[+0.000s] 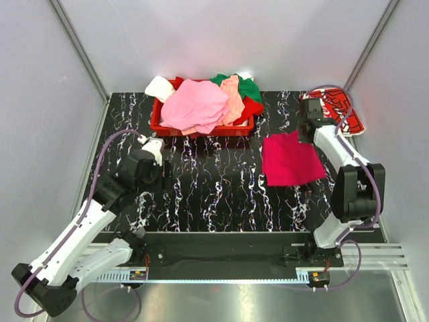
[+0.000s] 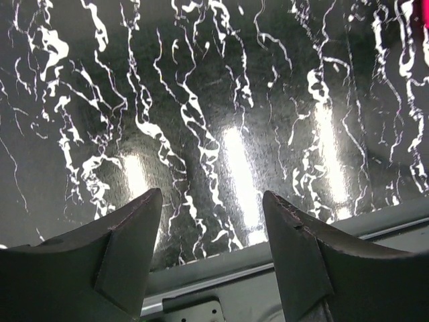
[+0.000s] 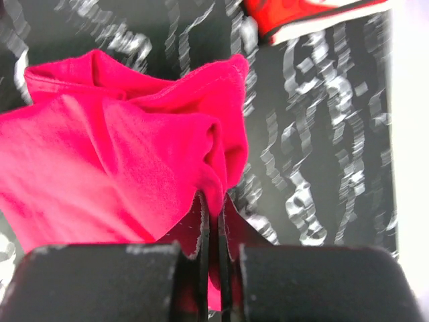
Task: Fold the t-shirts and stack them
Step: Neatly place the folded tshirt to the corner
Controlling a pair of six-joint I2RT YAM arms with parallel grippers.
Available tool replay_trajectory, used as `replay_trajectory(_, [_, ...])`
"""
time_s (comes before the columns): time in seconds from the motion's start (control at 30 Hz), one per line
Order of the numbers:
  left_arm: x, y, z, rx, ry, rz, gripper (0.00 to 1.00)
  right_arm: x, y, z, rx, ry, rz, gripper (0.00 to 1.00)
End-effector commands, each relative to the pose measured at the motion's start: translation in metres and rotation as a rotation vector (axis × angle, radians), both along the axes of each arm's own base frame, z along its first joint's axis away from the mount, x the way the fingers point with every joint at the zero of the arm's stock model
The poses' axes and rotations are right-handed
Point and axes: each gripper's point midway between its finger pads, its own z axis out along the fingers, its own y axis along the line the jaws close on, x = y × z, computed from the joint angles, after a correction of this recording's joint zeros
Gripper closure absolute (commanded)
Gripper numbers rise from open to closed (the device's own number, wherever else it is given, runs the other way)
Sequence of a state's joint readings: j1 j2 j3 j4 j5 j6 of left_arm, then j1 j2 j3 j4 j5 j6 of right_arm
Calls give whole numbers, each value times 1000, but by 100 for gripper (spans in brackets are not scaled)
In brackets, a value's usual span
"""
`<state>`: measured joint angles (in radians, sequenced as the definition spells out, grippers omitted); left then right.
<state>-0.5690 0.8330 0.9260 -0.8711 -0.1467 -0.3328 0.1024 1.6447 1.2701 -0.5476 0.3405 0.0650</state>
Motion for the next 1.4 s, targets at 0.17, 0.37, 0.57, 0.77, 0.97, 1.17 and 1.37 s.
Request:
replay_trajectory(0.17, [11, -3, 10, -46, -69, 15, 34, 81, -54, 53, -137, -151, -21, 100])
replay_trajectory(0.37, [12, -3, 9, -48, -68, 17, 35, 128, -71, 73, -214, -227, 33, 100])
replay_trajectory(0.57, [13, -5, 6, -49, -56, 6, 37, 156, -92, 95, -283, -277, 22, 100])
replay_trajectory(0.77, [15, -6, 1, -37, -36, 8, 37, 183, -106, 114, -302, -322, 40, 100])
replay_trajectory(0.97, [15, -7, -1, -36, -27, 2, 37, 204, -122, 127, -330, -367, 63, 100])
replay_trajectory(1.17, [17, -7, -3, -34, -18, 4, 37, 217, -140, 118, -319, -371, 72, 100])
replay_trajectory(1.37, [18, -8, -6, -29, -4, 2, 38, 224, -178, 111, -257, -395, 38, 100])
